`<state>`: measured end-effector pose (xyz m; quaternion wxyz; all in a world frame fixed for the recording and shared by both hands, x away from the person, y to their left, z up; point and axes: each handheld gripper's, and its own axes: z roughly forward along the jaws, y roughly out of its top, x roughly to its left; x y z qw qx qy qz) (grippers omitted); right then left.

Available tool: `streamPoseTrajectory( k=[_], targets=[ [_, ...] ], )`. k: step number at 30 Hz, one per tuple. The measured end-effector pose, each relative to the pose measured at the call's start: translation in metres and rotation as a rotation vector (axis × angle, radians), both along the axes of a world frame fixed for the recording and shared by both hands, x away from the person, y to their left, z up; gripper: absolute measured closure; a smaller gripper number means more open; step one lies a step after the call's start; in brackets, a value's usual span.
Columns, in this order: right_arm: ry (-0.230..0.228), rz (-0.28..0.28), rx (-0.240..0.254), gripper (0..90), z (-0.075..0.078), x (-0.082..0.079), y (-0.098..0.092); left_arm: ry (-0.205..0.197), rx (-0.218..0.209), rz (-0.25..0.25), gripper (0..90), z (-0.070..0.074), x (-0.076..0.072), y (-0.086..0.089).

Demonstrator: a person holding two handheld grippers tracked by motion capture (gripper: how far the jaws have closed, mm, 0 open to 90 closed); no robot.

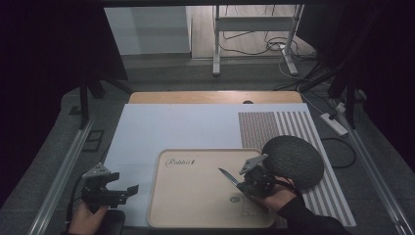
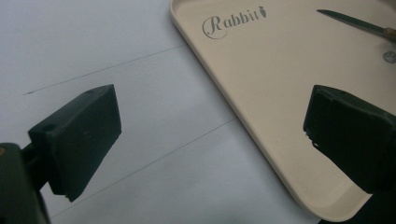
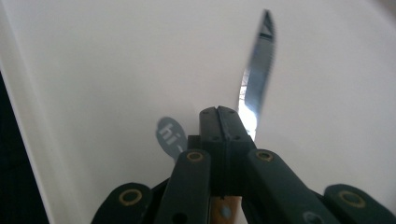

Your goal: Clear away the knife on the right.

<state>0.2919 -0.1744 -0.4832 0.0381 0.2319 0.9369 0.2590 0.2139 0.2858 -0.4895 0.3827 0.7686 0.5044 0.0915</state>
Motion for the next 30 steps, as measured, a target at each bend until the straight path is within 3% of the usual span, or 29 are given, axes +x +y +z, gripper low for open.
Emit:
streamPoseTrajectory(
  k=[3, 8, 10, 20, 30],
  targets=[
    [-0.014, 0.048, -0.038, 89.6, -0.006, 0.000, 0.013, 0.000, 0.000, 0.000, 4.2, 0.000, 0.000, 0.000],
    [-0.002, 0.060, -0.086, 89.6, -0.018, 0.006, 0.020, -0.002, -0.001, 0.000, 4.2, 0.000, 0.000, 0.000],
    [0.021, 0.044, -0.070, 89.5, -0.019, 0.009, 0.016, -0.003, 0.000, 0.000, 4.3, 0.000, 0.000, 0.000],
    [0.018, -0.086, -0.073, 89.6, -0.017, 0.021, -0.019, -0.006, 0.002, -0.003, 4.4, 0.000, -0.001, 0.000],
    [0.041, -0.156, -0.077, 89.5, -0.015, 0.028, -0.046, -0.006, 0.002, -0.003, 4.4, 0.000, -0.001, 0.000]
  ],
)
